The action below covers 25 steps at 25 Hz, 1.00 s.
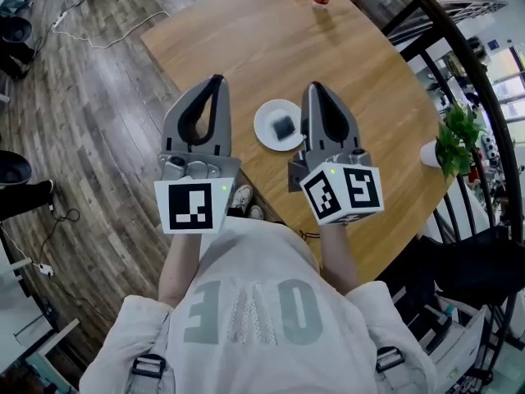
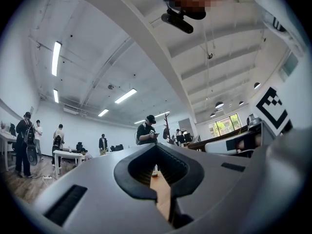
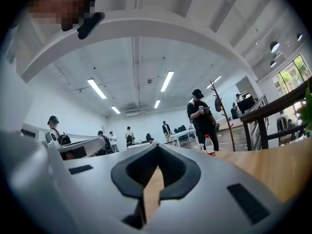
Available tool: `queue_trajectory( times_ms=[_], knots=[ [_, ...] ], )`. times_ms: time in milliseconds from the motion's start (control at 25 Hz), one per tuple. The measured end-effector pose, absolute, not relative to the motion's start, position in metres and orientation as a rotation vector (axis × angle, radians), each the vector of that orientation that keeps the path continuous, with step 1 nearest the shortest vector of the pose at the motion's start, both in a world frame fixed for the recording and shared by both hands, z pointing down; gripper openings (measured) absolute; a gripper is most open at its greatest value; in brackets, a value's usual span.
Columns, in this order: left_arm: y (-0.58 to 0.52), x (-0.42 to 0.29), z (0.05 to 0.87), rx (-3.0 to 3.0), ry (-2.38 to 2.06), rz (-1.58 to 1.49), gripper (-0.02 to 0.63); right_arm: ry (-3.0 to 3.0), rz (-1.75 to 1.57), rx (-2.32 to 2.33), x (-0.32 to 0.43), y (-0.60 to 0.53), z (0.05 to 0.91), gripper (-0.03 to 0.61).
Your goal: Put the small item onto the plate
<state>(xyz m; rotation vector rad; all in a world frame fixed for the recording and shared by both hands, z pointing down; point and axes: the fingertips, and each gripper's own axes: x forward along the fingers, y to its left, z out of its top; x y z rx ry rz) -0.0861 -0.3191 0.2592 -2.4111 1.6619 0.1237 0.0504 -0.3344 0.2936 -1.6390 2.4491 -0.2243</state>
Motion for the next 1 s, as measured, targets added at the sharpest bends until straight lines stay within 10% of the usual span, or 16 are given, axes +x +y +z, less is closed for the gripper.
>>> queue_trajectory(
  times_ms=[1000],
  knots=[
    [-0.316, -0.067, 0.256, -2.422, 1.585, 0.089, 0.008, 2.473, -0.286, -1.718, 0.069, -0.313, 0.321, 0.017]
  ],
)
